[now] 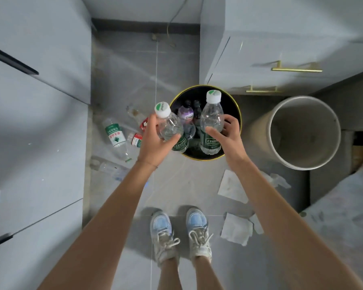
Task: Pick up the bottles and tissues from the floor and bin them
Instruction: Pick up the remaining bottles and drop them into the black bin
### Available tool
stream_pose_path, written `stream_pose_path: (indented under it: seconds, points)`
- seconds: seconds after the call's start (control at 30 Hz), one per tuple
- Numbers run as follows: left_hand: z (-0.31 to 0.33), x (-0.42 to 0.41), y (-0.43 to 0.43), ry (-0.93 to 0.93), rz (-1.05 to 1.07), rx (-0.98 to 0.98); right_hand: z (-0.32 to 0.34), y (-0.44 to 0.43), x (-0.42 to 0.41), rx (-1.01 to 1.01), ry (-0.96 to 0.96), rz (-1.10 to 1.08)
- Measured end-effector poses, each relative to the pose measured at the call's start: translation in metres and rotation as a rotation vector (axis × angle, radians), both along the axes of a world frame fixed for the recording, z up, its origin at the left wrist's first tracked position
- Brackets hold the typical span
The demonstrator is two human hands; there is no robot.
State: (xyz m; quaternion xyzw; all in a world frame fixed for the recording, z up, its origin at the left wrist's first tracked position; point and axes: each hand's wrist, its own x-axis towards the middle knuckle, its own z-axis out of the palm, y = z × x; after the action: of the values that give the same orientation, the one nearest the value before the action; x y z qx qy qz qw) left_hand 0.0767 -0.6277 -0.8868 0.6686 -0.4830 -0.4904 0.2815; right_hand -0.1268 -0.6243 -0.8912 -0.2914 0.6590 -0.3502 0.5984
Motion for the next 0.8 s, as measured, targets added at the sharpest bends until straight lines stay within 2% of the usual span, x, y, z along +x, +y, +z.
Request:
stream_pose_path:
  seconds: [0.23,0.37,0.8]
  points:
    - [-0.053,-0.037,-0.031,-0.013,-0.113,-0.003,-0.051,-0.01,-0.025,0.044,0.053,-0.017]
    - [-0.074,-0.05,-0.042,-0.032,-0.152,-0.049,-0.066,-0.011,-0.03,0.079,0.181,-0.003]
    - [-0.086,-0.073,-0.074,-0.075,-0.315,-0.123,-0.07,-0.025,-0.018,-0.048,0.431,-0.019]
